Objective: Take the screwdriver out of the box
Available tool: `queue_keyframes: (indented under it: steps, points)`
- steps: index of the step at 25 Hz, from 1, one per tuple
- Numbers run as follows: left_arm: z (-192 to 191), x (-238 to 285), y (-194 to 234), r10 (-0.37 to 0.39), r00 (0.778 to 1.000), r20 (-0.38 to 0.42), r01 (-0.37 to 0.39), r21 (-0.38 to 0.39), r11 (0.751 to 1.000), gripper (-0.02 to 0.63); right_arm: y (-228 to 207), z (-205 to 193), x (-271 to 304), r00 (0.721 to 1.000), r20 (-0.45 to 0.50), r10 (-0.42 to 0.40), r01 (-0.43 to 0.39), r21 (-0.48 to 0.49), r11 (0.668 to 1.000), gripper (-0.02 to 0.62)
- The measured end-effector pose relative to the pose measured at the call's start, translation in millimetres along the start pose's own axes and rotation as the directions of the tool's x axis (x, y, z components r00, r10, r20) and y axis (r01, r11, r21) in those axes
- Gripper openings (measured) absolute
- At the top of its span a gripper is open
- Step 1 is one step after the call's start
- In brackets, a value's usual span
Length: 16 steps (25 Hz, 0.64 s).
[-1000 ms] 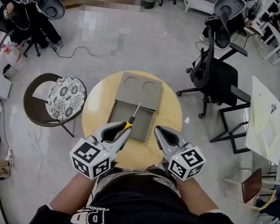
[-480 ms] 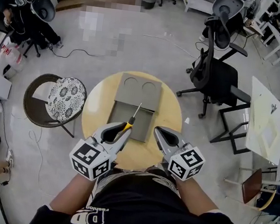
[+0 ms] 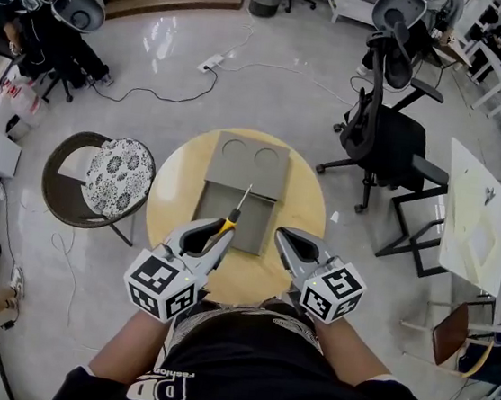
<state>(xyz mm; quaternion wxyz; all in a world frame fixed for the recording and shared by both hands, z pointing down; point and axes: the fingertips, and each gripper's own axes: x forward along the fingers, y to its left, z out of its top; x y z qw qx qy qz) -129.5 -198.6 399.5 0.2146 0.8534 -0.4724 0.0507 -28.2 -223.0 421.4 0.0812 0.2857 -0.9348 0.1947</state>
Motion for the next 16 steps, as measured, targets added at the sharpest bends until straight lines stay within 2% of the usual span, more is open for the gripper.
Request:
queue_keyframes:
  steps: [16]
  points:
    - [-3.0,5.4,-2.6,-0.005,1.0,-0.009,0.005,0.003,1.0,0.138,-2.6,-3.0,-1.5,1.0,-0.004,-0.001,0.001,0.0,1.0,0.0]
